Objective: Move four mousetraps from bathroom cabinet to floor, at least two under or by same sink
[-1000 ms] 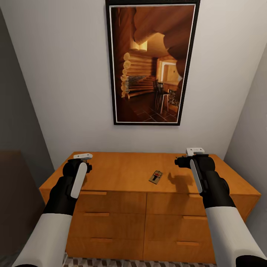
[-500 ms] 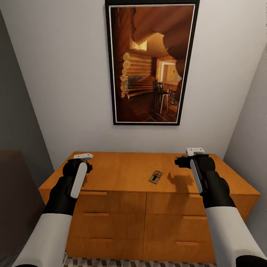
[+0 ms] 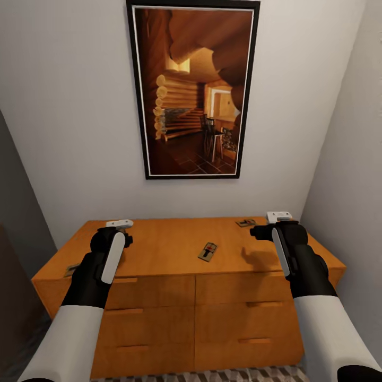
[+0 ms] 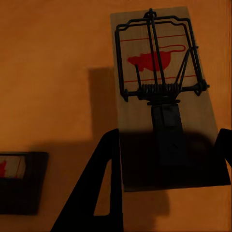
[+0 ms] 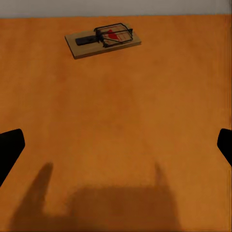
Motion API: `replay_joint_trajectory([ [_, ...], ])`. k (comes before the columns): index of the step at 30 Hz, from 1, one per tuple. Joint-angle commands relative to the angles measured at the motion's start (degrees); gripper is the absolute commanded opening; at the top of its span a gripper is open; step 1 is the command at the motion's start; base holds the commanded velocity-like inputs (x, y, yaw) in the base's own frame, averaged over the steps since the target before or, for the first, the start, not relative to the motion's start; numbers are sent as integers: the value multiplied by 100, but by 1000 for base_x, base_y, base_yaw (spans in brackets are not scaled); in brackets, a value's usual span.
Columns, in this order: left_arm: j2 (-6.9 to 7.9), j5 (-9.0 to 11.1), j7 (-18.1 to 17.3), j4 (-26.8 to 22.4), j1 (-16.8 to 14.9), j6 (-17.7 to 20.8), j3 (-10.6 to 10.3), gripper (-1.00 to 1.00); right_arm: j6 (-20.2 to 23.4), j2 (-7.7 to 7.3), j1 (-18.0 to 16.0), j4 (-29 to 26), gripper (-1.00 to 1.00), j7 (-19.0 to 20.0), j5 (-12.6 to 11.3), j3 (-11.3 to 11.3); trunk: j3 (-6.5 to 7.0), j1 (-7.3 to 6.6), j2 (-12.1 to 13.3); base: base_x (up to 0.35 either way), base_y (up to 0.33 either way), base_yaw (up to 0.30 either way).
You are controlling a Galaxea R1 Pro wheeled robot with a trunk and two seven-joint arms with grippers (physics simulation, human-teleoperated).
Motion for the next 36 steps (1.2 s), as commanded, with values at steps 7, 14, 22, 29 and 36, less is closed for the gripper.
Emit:
replay_joint_trajectory([
  [7, -10, 88, 45, -3, -4, 14, 7, -100, 26, -7, -5, -3, 100, 20, 42, -5, -7, 0, -4, 22, 94, -39],
  [14, -4, 244, 45, -4, -4, 14, 7, -100, 26, -8, -5, -3, 100, 20, 47, -6, -7, 0, -4, 80, 283, -5],
  [22, -3, 278, 45, -3, -4, 14, 7, -100, 26, -8, -5, -3, 100, 24, 52, -8, -7, 0, -4, 90, 315, -1],
  [29, -2, 283, 45, -3, -4, 14, 7, -100, 26, -8, -5, -3, 100, 28, 66, -14, -7, 0, -4, 93, 309, 0],
  [36, -3, 283, 45, 2, -4, 14, 3, -100, 26, -7, -5, -3, 100, 28, 74, -15, -7, 0, -4, 60, 187, 0],
])
